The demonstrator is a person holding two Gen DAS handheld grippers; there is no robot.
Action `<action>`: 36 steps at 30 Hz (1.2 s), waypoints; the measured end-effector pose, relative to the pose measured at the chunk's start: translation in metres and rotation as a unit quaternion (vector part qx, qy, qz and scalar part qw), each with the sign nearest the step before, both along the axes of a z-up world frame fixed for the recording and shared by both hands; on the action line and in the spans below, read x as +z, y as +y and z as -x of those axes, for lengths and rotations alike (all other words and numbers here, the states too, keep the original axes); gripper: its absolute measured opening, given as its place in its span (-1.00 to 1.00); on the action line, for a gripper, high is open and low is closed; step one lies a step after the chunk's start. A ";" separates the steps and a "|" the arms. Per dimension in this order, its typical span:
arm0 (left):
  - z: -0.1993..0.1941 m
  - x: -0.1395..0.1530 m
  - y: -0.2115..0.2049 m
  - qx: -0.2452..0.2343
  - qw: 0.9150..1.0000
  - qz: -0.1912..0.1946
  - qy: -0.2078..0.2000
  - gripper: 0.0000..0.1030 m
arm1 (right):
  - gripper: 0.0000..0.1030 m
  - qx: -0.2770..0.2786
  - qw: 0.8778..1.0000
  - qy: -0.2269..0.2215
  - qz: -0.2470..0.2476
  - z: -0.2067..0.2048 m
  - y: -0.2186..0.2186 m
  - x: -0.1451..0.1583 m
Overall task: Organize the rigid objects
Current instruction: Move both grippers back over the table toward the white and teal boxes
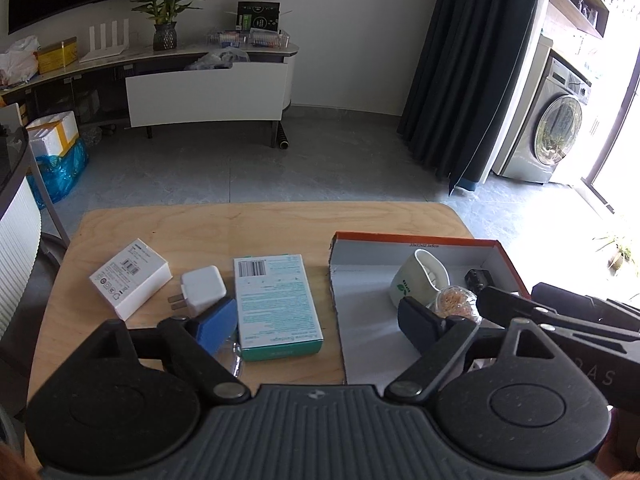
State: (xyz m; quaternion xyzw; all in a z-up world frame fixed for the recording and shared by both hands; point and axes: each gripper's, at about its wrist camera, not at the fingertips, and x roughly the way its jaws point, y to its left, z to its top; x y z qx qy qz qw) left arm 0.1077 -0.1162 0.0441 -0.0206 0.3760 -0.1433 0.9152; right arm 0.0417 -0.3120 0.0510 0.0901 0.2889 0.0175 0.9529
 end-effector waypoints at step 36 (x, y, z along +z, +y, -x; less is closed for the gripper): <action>-0.030 -0.047 0.117 0.035 0.999 -0.033 -0.012 0.84 | 0.51 0.094 0.995 0.036 0.005 -0.025 0.100 -0.020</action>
